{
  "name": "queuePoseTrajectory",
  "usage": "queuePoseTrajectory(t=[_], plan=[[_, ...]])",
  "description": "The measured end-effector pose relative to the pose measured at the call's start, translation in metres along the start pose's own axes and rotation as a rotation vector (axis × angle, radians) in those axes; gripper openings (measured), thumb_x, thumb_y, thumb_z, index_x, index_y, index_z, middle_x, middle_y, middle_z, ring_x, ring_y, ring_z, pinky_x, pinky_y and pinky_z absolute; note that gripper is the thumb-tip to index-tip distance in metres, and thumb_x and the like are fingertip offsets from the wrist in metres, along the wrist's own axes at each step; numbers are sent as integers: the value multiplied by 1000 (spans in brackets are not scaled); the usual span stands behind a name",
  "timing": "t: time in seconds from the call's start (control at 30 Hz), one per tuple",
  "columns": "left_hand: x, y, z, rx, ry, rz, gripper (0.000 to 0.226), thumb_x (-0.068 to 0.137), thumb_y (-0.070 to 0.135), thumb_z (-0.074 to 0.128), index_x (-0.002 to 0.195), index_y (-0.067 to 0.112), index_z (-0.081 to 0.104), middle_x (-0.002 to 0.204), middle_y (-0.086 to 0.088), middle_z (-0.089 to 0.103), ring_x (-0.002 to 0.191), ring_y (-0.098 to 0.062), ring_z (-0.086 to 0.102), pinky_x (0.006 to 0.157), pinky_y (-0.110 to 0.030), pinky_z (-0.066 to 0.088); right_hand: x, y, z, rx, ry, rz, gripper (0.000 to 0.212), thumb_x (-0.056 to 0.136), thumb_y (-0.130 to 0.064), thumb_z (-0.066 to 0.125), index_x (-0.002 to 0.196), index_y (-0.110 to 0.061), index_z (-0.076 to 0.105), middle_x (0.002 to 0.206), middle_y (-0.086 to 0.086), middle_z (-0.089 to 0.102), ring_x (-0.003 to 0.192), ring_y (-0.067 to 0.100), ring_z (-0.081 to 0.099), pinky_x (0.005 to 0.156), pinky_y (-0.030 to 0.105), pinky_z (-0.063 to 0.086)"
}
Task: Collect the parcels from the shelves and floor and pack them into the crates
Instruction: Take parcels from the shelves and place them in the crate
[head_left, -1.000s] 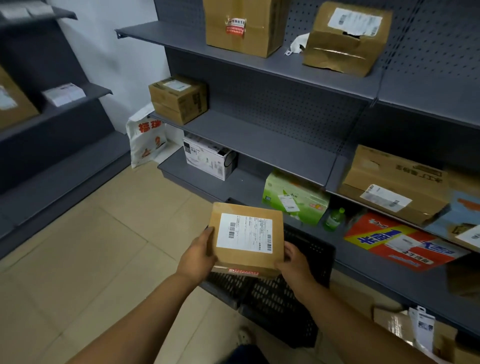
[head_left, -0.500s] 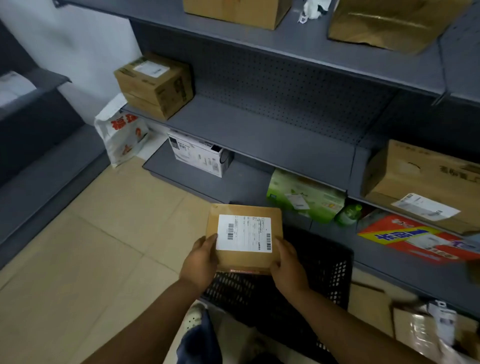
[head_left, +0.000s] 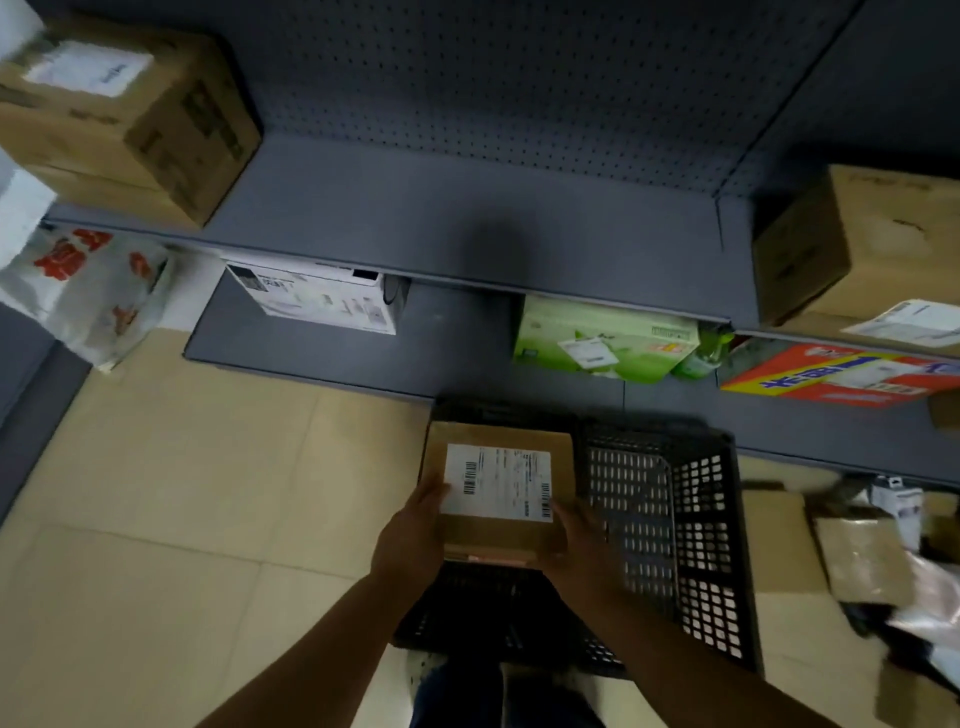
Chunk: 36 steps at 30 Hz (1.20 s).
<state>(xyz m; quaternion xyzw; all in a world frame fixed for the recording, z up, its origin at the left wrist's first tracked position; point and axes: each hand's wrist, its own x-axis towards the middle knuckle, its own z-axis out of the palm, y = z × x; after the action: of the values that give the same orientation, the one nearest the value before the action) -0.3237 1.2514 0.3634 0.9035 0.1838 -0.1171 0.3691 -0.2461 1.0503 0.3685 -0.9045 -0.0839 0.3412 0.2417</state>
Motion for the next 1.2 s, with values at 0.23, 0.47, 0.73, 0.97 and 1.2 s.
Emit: queuePoseTrajectory(t=[0.23, 0.47, 0.73, 0.97, 1.2], plan=[[72, -47, 44, -87, -106, -164, 36, 100, 35, 34, 136, 35, 36, 134, 8, 51, 115, -10, 54, 88, -21, 47, 77, 23, 38, -4, -38, 17, 68, 84, -24, 65, 143, -24, 31, 151, 4, 20, 127, 20, 42, 94, 21, 41], [145, -106, 112, 55, -114, -176, 50, 98, 18, 42, 145, 25, 29, 153, 4, 27, 131, -18, 41, 105, -34, 39, 169, 69, 92, 69, -35, 42, 75, 82, -33, 69, 145, -29, 28, 152, 2, 14, 131, 19, 39, 95, 19, 40], [206, -166, 174, 165, -31, -154, 66, 92, 10, 51, 146, 31, 20, 157, 7, 13, 133, -21, 36, 103, -40, 44, 262, 109, 158, 236, 50, 7, 74, 79, -21, 73, 141, -32, 35, 149, -2, 15, 127, 16, 40, 92, 18, 45], [215, -188, 199, 202, -39, -142, 75, 92, 12, 50, 149, 34, 6, 158, 8, 2, 135, -25, 30, 101, -42, 45, 284, 129, 189, 171, 111, -53, 75, 83, -9, 67, 143, -35, 31, 151, -2, 9, 133, 18, 34, 97, 17, 42], [214, -204, 209, 417, -148, -46, 91, 92, 31, 52, 138, 27, -27, 150, 1, -31, 139, -19, -28, 117, -38, 9, 287, 137, 198, 106, 156, -116, 75, 83, -11, 68, 143, -36, 31, 149, -2, 10, 133, 16, 34, 101, 16, 39]])
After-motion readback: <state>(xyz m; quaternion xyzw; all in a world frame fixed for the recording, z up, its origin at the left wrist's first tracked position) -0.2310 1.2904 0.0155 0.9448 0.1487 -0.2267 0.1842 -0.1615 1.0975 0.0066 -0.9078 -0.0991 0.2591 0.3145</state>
